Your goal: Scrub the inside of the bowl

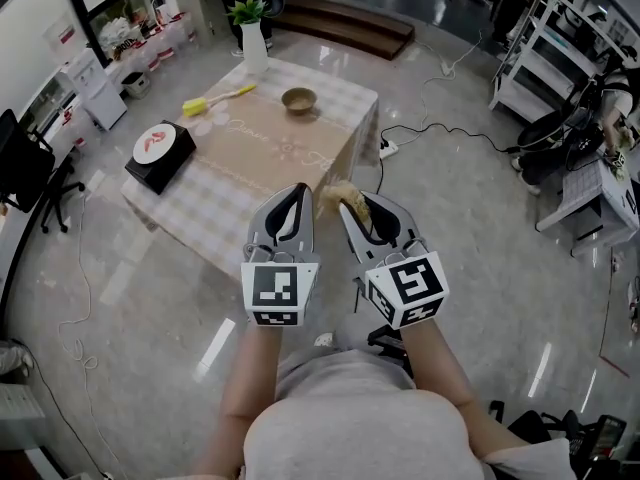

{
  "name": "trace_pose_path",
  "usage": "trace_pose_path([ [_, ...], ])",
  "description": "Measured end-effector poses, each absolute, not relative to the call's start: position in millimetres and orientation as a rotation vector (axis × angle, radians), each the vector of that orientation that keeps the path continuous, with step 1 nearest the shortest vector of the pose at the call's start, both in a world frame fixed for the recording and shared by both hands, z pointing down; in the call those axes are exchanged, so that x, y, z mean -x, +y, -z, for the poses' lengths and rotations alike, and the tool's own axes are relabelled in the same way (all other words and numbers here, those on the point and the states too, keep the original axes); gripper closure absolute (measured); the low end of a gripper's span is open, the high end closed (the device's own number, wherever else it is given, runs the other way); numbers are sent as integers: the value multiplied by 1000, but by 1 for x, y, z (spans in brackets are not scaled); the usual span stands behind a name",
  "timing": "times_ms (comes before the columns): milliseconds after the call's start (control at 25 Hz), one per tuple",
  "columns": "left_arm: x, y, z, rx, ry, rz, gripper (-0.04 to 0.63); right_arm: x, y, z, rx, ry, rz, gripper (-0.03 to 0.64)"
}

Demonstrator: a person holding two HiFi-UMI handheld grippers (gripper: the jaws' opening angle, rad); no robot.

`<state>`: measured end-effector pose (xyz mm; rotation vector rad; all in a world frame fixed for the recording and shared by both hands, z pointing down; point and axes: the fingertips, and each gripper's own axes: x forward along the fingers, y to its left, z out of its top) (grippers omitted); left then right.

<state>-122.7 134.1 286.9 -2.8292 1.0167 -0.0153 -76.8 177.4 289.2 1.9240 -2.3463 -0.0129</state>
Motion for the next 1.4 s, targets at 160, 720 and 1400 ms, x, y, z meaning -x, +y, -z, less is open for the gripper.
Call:
trace_pose_path([
  [160, 114, 124, -291, 2841, 995, 37, 595, 64, 165, -295, -1943, -2330, -22, 520],
  [720, 77, 47, -310, 2829, 1067, 84, 595, 13, 88, -314, -1909, -2344, -49, 519],
  [1400, -7, -72, -329, 2820, 1246, 157, 595, -78, -39, -323, -1759, -2475, -104, 518],
])
